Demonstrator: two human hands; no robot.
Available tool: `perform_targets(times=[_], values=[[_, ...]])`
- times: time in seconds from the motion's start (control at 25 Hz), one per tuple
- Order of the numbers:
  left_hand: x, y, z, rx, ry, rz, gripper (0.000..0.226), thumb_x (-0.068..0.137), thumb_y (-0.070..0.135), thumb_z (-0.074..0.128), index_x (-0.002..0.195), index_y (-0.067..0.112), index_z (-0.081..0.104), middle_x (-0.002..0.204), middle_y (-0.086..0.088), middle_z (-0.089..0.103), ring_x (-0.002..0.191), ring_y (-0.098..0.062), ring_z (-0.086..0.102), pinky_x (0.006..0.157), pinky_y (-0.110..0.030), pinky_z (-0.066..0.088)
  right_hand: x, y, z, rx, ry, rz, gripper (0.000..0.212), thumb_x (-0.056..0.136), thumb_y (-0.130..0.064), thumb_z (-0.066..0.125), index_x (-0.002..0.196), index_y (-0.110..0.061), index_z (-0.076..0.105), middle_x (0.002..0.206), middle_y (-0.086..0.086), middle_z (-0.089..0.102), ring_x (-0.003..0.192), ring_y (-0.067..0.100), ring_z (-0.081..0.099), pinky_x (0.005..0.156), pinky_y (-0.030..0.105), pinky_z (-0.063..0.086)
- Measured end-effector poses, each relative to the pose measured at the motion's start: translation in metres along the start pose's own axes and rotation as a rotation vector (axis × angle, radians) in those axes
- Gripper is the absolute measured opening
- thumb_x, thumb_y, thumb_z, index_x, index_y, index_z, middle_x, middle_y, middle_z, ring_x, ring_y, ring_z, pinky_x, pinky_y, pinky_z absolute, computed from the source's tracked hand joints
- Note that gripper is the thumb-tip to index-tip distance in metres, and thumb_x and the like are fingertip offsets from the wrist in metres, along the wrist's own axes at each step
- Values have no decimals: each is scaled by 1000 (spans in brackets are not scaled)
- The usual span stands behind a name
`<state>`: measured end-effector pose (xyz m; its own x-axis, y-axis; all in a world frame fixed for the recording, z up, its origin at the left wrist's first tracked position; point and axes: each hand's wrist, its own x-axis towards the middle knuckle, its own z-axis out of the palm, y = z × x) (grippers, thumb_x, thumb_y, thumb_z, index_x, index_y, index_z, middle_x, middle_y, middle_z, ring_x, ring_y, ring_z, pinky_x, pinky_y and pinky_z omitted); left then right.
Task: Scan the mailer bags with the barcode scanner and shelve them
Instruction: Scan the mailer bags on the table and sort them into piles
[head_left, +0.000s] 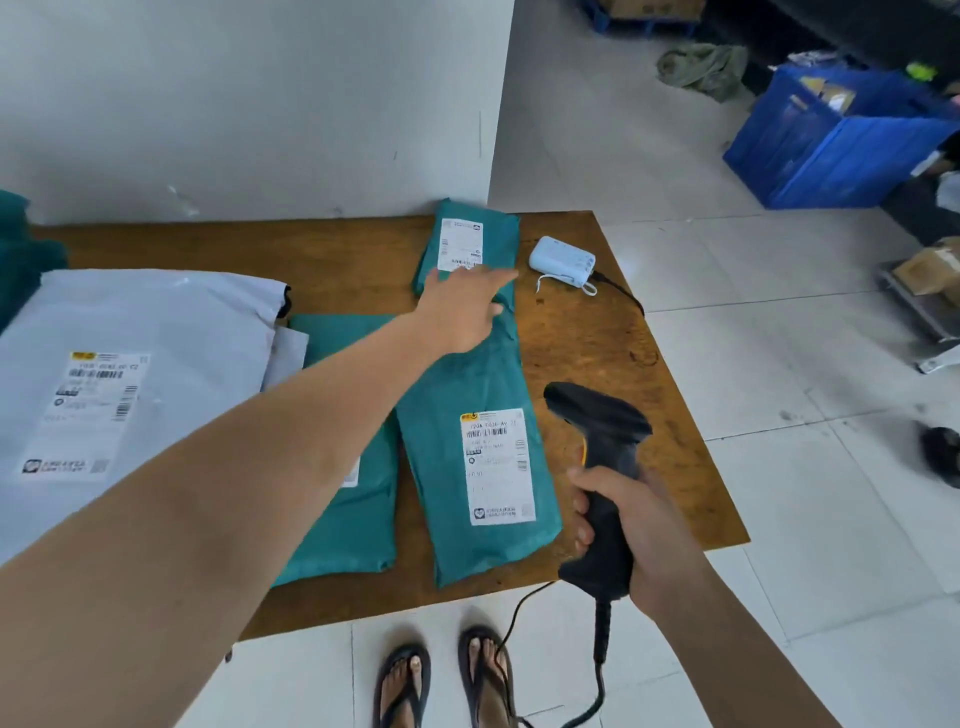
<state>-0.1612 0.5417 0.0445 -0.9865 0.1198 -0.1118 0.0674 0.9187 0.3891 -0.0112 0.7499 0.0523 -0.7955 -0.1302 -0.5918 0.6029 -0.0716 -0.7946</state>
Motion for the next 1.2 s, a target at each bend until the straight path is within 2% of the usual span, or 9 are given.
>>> perform_targets(times=[0.08,0.24,0.4,0.48,0.56,0.76,0.96,1.08,1.2], values=[[-13,2,23,-154,148,-208,56,96,25,51,146,15,27,143,-14,41,130,-32,42,107,-51,34,3,4,-2,-32,-20,26,15,88,-5,59,76,-4,49,52,6,48,38,15,41,39,25,39],[-67,-32,80,-249,90,-569,37,91,23,56,120,4,45,118,-19,54,110,-36,54,85,-42,46,7,17,2,-60,-43,85,13,87,-4,59,77,-7,52,56,8,48,40,17,40,42,26,37],[-112,-41,120,-475,-63,-707,20,90,23,62,87,5,56,87,-16,64,88,-34,64,69,-32,52,12,27,12,-132,-27,99,12,85,-2,61,78,-9,53,54,7,50,39,17,40,42,26,37],[-117,-38,130,-530,-54,-771,26,90,23,63,71,11,48,70,-8,57,72,-31,65,67,-39,59,14,30,16,-162,-16,112,10,84,-2,60,79,-8,54,54,7,49,39,17,41,43,26,38],[-117,-36,136,-511,-69,-805,30,89,25,62,69,13,43,69,-4,53,61,-24,60,65,-38,60,15,30,20,-176,-15,119,8,84,-2,59,81,-7,54,56,8,48,40,17,41,43,26,37],[-113,-38,142,-490,-112,-818,25,90,22,58,72,13,43,72,-3,50,63,-19,54,74,-42,59,17,30,28,-189,-4,131,8,84,-1,59,81,-6,54,57,9,48,40,17,42,44,26,38],[-109,-34,140,-776,-60,-920,23,89,18,64,79,9,46,89,-5,51,88,-25,55,73,-42,58,18,31,26,-201,8,149,8,84,-3,60,79,-7,55,57,9,49,41,17,42,44,26,38],[-110,-31,138,-789,-81,-920,21,88,18,64,92,9,46,94,-5,50,91,-23,52,73,-39,57,19,30,24,-220,5,148,7,84,-4,60,81,-6,54,57,8,49,40,17,42,44,26,38],[-109,-32,141,-792,-64,-923,22,88,19,66,92,9,47,96,-7,53,92,-24,54,75,-40,57,20,29,25,-237,-7,132,7,84,-3,59,86,-6,53,57,8,48,38,16,41,43,25,36]])
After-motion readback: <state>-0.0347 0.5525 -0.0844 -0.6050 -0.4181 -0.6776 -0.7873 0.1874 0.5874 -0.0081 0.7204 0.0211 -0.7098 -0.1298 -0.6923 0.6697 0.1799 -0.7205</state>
